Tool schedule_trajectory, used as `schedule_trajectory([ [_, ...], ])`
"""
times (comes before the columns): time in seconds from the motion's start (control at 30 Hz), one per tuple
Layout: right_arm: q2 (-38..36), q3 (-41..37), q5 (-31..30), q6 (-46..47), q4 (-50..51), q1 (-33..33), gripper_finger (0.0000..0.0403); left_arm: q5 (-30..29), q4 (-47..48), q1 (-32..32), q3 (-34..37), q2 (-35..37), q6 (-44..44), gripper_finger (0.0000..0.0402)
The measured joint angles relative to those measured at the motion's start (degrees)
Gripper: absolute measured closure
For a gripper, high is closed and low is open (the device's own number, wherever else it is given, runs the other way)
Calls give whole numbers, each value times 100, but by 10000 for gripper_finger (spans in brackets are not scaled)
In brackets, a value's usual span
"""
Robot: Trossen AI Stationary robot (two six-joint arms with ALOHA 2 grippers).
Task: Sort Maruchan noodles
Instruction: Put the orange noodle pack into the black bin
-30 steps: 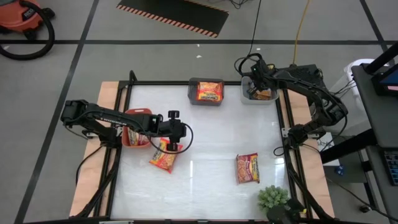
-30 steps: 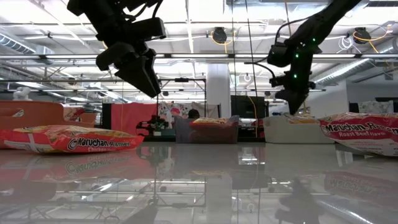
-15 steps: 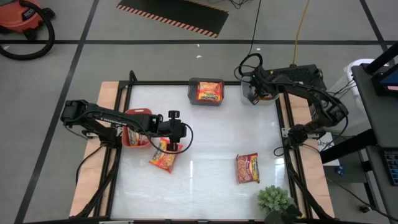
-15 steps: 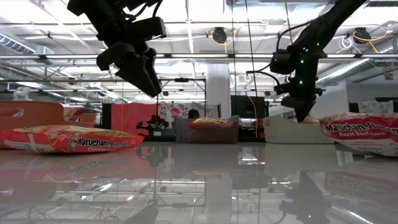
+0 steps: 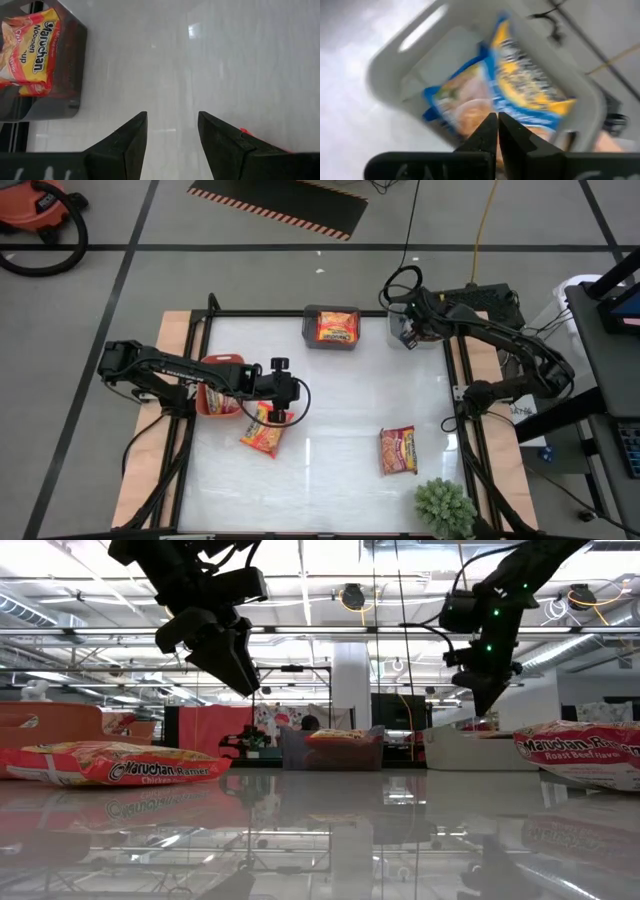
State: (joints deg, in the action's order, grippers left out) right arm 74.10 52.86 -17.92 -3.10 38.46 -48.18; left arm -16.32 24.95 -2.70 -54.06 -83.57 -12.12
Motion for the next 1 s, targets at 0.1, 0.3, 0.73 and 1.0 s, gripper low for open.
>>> schedule_trajectory([
  [0.1,-69,7,-420,79,-72,-7,395,0,-9,-1,0,0,1,220],
  [0.3,-104,7,411,362,30,102,395,0,35,-114,0,0,39,220],
  [0.73,-716,-239,1669,1214,-374,1750,395,202,104,-509,0,0,359,220],
  [1.0,-890,-463,1997,2010,-982,3109,395,363,279,-827,0,0,1190,220],
])
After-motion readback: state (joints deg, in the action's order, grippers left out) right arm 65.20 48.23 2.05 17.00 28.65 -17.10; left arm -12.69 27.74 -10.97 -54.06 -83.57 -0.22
